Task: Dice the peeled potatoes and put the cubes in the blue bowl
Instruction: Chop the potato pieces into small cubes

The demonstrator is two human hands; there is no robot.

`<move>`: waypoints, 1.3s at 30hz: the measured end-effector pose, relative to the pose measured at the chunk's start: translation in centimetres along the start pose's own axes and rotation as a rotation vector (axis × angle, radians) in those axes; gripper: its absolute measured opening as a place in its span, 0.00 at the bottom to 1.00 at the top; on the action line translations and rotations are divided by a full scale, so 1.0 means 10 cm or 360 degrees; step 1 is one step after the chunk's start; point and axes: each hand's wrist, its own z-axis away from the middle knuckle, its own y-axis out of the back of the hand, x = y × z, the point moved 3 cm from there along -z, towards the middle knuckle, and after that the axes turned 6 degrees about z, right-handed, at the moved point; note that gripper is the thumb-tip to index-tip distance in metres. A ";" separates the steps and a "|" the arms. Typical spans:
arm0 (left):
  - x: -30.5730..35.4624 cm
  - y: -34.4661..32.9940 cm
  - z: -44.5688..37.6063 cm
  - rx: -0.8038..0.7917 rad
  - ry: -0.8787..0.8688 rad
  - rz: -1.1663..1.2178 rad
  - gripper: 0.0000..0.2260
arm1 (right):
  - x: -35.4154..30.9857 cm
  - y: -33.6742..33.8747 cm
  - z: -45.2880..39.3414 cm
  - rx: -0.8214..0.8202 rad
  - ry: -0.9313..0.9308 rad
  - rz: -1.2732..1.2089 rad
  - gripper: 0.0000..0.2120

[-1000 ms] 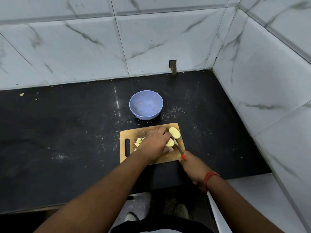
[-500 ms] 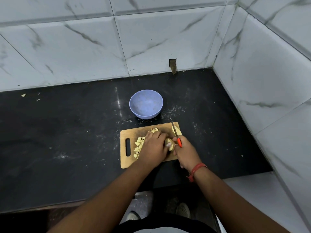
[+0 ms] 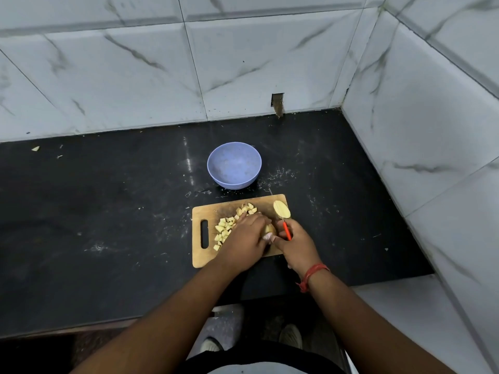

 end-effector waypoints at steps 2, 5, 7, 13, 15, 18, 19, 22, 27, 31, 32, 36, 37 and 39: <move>-0.02 0.00 0.02 0.0018 0.0003 0.0098 0.10 | -0.02 0.00 0.01 -0.0040 0.0000 -0.0044 0.18; -0.02 0.00 0.05 0.0074 -0.0010 0.0199 0.10 | -0.03 -0.06 0.00 -0.0041 -0.0048 -0.0129 0.15; 0.01 0.00 0.05 0.0086 -0.0032 0.0256 0.12 | -0.01 -0.09 -0.02 0.0038 -0.0069 -0.0225 0.13; 0.09 -0.06 0.04 -0.0052 -0.0067 0.0290 0.19 | -0.09 -0.04 -0.08 0.0169 0.0048 -0.0187 0.17; 0.07 -0.05 0.05 0.0001 -0.0070 0.0234 0.18 | -0.08 -0.01 -0.12 0.0180 0.0072 -0.0120 0.15; 0.04 -0.05 0.02 0.0045 -0.0071 0.0079 0.19 | -0.02 -0.01 -0.14 0.0193 0.0063 -0.0074 0.11; 0.03 -0.05 0.01 0.0038 -0.0075 0.0044 0.19 | 0.00 -0.01 -0.14 0.0208 0.0060 -0.0073 0.10; -0.01 -0.06 -0.03 0.0028 -0.0095 -0.0033 0.20 | 0.02 0.01 -0.18 0.0220 0.0047 -0.0072 0.08; -0.06 -0.06 -0.02 0.0090 -0.0092 -0.0087 0.19 | -0.04 0.01 -0.30 0.0118 0.0054 -0.0060 0.05; -0.04 -0.10 -0.03 0.0075 -0.0047 -0.0050 0.19 | -0.02 0.00 -0.27 0.0155 0.0041 -0.0065 0.05; -0.03 -0.12 -0.03 0.0071 -0.0039 -0.0032 0.19 | -0.01 0.00 -0.24 0.0156 0.0036 -0.0079 0.05; -0.01 -0.14 -0.02 0.0079 -0.0056 -0.0006 0.20 | 0.00 0.01 -0.20 0.0150 0.0058 -0.0062 0.06; -0.01 -0.14 -0.02 0.0076 -0.0056 -0.0002 0.21 | 0.00 0.02 -0.20 0.0139 0.0060 -0.0057 0.06; -0.02 -0.13 -0.03 0.0068 -0.0053 0.0014 0.22 | -0.02 0.03 -0.21 0.0110 0.0056 -0.0059 0.07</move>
